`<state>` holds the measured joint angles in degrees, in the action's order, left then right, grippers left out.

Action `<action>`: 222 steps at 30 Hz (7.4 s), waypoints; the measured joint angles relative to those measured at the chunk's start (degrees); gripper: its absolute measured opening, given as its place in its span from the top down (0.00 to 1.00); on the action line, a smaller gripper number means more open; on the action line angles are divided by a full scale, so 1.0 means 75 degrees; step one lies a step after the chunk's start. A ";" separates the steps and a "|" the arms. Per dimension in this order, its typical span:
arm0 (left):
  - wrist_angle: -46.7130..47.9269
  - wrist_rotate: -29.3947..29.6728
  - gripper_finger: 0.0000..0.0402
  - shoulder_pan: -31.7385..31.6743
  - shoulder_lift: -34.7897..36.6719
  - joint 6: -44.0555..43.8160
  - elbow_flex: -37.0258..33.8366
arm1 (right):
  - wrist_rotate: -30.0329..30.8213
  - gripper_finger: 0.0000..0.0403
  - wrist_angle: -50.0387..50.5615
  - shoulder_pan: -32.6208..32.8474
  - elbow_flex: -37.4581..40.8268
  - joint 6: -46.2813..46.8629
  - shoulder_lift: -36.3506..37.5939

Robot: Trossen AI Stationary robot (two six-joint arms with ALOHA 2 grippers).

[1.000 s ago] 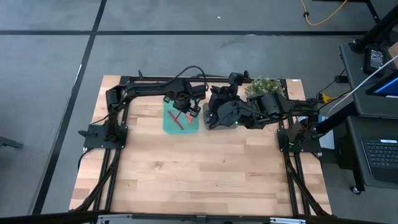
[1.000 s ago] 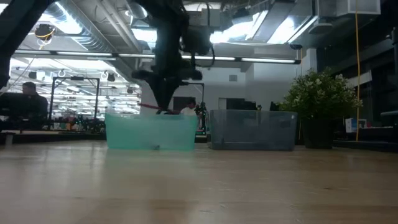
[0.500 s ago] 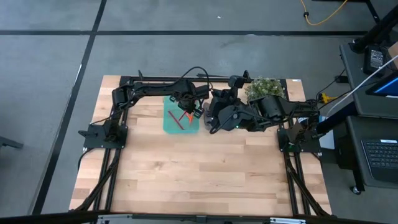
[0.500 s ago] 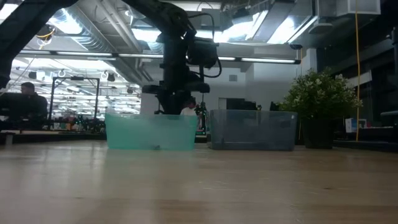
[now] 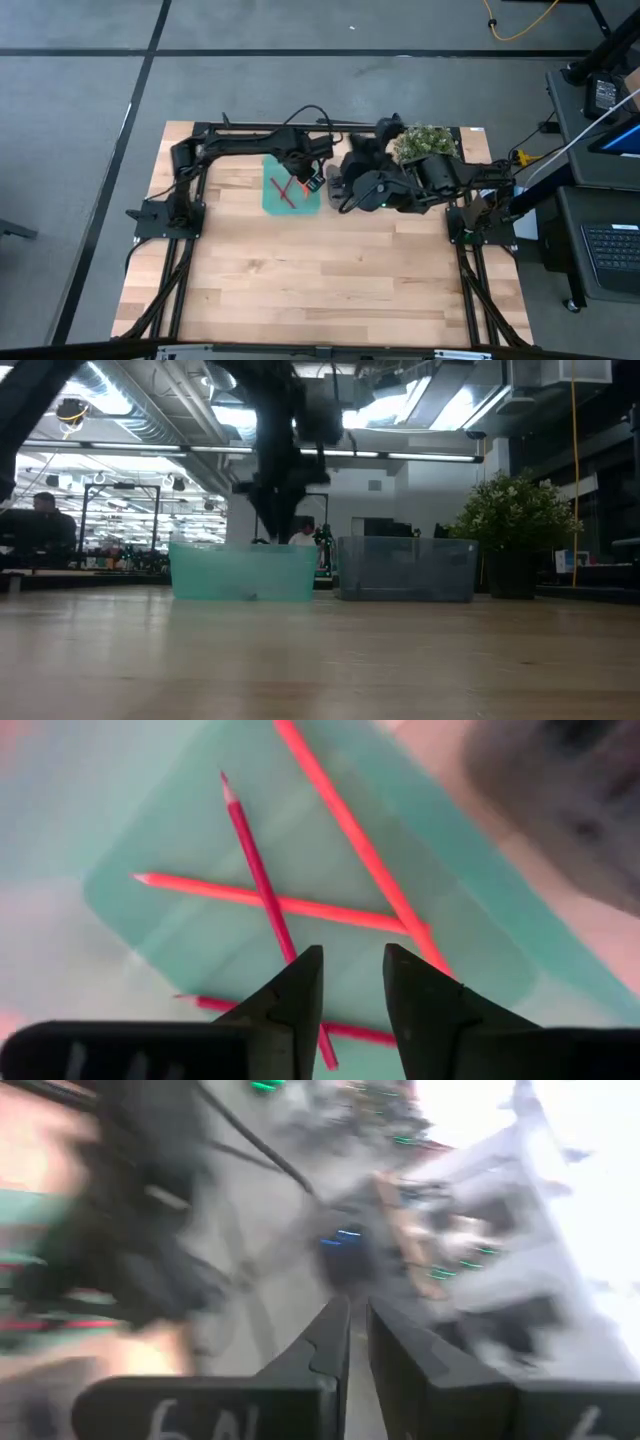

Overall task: Sort pens & pencils
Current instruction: Return to Home Position

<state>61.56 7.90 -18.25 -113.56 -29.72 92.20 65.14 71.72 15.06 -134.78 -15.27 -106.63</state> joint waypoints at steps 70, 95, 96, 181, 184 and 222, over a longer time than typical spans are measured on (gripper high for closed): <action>0.3794 0.7972 0.76 1.0915 0.9259 -1.2386 -0.8265 | -0.3191 0.92 0.2236 -0.0672 1.0619 0.8483 1.3408; -0.0881 1.0941 0.75 1.0232 0.7686 -1.0458 -0.9488 | -0.6844 0.91 -0.6115 -0.2607 1.5397 0.4833 1.4171; -0.1222 1.0937 0.75 1.0215 0.7676 -1.0434 -0.9677 | -0.6841 0.91 -0.6435 -0.2607 1.5527 0.4784 1.4173; -0.8588 0.1050 0.83 0.2613 1.4687 0.3792 -1.2237 | -0.6571 0.91 -0.7469 -0.2602 1.7229 0.4782 1.4138; -0.8615 0.1232 0.83 0.2613 1.4694 0.3789 -1.2237 | -0.6571 0.91 -0.7469 -0.2602 1.7229 0.4787 1.4138; -0.8629 0.1252 0.83 0.2627 1.4694 0.3839 -1.2234 | -0.6571 0.91 -0.7469 -0.2602 1.7229 0.4792 1.4138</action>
<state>-3.16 17.29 1.45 -3.36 -0.93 0.45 15.86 15.70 -4.45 -5.56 20.67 -0.60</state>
